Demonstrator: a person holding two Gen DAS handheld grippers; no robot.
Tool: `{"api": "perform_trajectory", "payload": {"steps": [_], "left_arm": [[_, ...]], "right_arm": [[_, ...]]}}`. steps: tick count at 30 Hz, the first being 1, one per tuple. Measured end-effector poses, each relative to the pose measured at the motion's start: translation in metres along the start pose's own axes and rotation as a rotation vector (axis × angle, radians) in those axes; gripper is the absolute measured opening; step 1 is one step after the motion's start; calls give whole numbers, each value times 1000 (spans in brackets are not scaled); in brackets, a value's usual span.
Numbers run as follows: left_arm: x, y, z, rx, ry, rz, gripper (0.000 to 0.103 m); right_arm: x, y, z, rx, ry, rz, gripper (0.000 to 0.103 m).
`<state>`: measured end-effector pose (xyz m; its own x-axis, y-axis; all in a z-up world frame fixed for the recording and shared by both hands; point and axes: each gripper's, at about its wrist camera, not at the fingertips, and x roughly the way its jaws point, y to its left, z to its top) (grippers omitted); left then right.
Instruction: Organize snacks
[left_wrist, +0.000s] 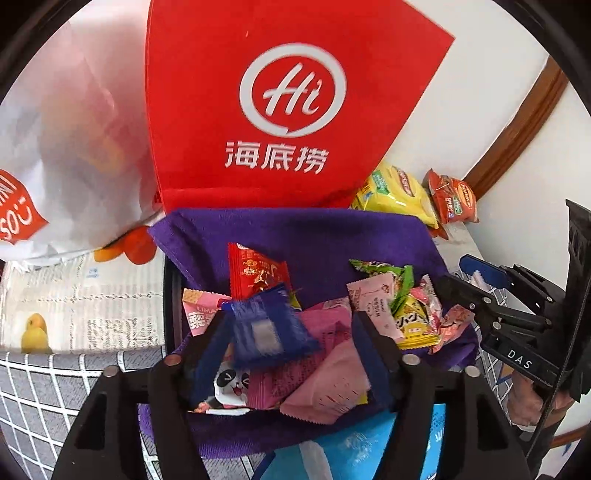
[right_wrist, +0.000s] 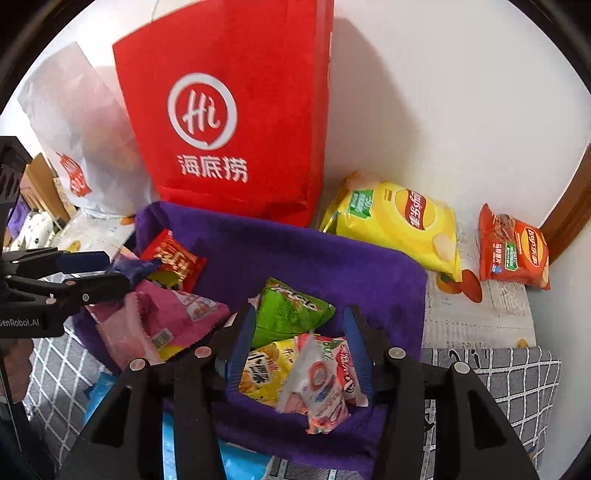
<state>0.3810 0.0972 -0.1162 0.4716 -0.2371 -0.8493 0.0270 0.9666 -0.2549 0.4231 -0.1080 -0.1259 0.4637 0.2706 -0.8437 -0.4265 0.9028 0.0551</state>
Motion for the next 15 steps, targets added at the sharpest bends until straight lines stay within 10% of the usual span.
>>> {"api": "perform_trajectory", "payload": {"steps": [15], "left_arm": [[-77, -22, -47, 15, -88, 24, 78]], "right_arm": [[-108, 26, -28, 93, -136, -36, 69]]}}
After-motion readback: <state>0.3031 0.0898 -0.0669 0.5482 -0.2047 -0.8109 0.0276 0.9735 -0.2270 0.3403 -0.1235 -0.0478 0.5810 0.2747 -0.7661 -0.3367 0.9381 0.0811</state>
